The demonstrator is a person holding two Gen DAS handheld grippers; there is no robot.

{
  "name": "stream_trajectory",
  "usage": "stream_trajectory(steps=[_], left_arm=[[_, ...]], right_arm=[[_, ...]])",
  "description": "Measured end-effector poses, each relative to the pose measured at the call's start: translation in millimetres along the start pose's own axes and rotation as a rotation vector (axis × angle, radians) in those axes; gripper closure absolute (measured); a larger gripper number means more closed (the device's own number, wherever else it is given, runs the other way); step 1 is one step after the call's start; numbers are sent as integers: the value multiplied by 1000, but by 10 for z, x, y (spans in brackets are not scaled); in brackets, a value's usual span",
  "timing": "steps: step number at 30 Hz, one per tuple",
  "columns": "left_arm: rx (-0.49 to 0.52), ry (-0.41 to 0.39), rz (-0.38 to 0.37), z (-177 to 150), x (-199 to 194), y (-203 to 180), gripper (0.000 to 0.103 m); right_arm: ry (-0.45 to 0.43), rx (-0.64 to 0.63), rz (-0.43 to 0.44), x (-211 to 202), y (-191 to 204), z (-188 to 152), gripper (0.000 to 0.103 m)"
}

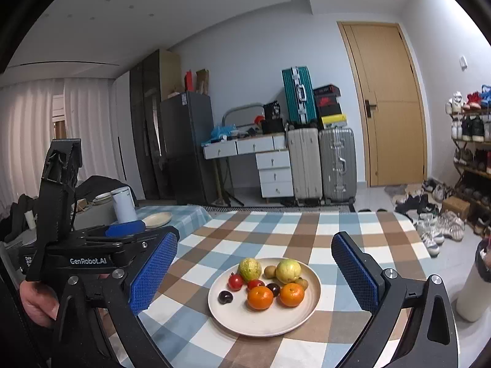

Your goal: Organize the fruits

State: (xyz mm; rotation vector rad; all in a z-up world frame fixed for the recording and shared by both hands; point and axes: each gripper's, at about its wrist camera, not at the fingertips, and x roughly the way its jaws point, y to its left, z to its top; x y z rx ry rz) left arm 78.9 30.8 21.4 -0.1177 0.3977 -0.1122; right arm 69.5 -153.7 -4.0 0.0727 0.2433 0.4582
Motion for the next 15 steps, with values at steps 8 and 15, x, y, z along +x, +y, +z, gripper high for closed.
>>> stream_trajectory(steps=[8, 15], left_arm=[[32, -135, 56, -113, -397, 4, 1], [44, -182, 68, -264, -526, 74, 1]], right_arm=[[-63, -46, -19, -195, 88, -80, 0], [-104, -83, -38, -310, 140, -180, 0]])
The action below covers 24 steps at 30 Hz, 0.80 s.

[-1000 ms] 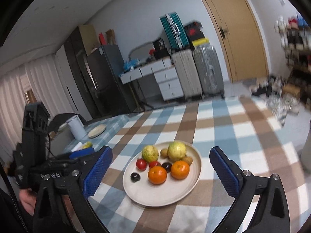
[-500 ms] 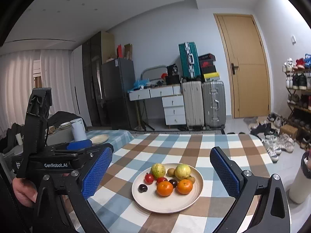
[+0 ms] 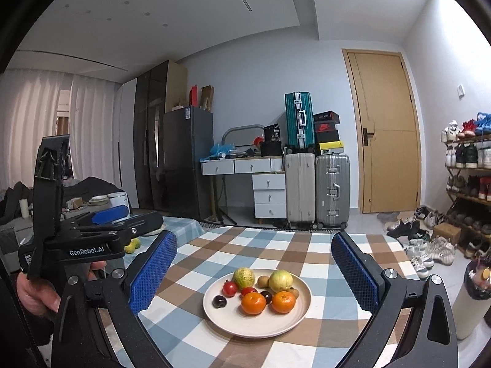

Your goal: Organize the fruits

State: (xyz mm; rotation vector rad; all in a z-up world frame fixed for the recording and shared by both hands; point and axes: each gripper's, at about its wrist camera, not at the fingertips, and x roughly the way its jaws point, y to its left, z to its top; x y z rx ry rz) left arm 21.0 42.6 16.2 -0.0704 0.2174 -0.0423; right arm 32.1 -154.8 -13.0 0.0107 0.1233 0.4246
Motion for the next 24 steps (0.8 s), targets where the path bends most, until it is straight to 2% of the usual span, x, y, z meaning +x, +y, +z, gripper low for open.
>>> stream_trajectory(steps=[3, 9, 24], left_arm=[[-9, 4, 2, -88, -19, 57, 1], [1, 22, 12, -257, 216, 119, 1], [4, 101, 19, -709, 750, 187, 1]], right_arm=[[4, -13, -12, 5, 7, -55, 0], [-2, -33, -22, 19, 8, -167, 0], [89, -25, -35, 299, -90, -511, 0]])
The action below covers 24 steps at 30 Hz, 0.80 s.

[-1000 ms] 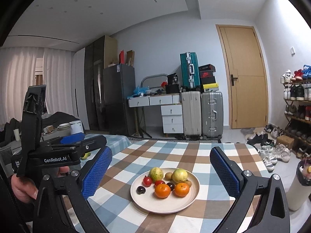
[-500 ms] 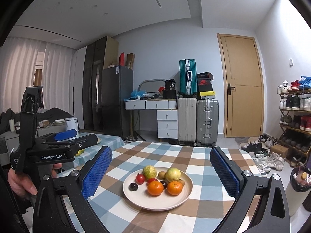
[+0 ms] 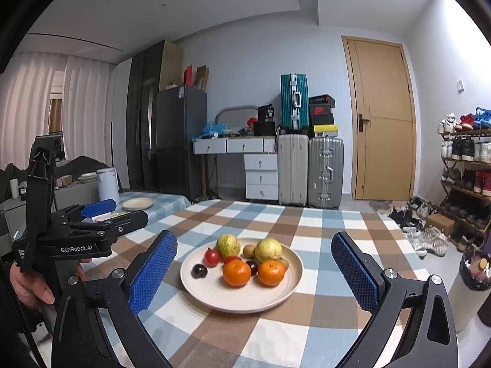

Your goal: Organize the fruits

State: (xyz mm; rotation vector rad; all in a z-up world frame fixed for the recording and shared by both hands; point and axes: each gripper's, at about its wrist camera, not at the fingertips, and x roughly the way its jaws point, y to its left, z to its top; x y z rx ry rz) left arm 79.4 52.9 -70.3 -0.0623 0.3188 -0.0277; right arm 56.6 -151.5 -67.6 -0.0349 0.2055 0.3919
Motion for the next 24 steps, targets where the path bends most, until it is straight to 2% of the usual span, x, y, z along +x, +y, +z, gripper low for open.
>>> stream_trajectory(steps=[16, 20, 24], left_arm=[[-2, 44, 1, -184, 345, -7, 1], [23, 57, 16, -199, 399, -51, 1], [67, 19, 20, -190, 294, -146, 1]], right_arm=[[82, -1, -1, 236, -36, -149, 0], [117, -17, -5, 297, -9, -168, 0], [124, -10, -12, 325, -26, -180, 0]])
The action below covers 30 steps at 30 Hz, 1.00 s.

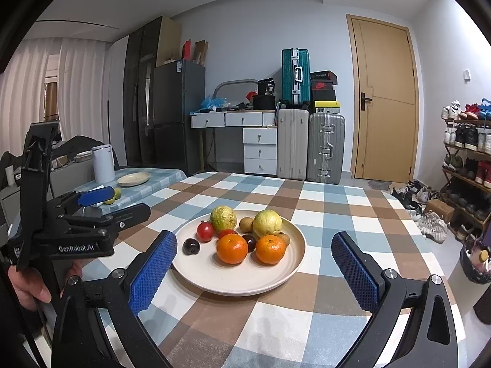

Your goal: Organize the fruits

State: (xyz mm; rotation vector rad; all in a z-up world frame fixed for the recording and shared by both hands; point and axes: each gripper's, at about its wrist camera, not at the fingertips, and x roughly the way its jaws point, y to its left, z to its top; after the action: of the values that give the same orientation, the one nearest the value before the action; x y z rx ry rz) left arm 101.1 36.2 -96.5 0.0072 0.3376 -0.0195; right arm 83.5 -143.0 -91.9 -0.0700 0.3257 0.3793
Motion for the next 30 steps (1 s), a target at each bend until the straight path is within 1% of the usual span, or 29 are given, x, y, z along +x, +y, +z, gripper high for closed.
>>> stream_trajectory(steps=[1, 3, 5, 8, 15, 30], left_arm=[[6, -24, -15, -15, -27, -8, 1], [-4, -28, -31, -8, -57, 19, 1], [-19, -23, -16, -13, -43, 45, 1], [-6, -28, -27, -8, -63, 28, 1], [-6, -29, -27, 4, -84, 25, 1], [-6, -29, -27, 7, -87, 25, 1]], right_arm=[[2, 0, -2, 1, 7, 1, 0], [8, -1, -1, 24, 9, -2, 0], [13, -3, 3, 40, 11, -2, 0], [22, -5, 8, 58, 13, 1, 0], [1, -6, 9, 24, 15, -4, 0], [-3, -6, 9, 15, 16, -4, 0]])
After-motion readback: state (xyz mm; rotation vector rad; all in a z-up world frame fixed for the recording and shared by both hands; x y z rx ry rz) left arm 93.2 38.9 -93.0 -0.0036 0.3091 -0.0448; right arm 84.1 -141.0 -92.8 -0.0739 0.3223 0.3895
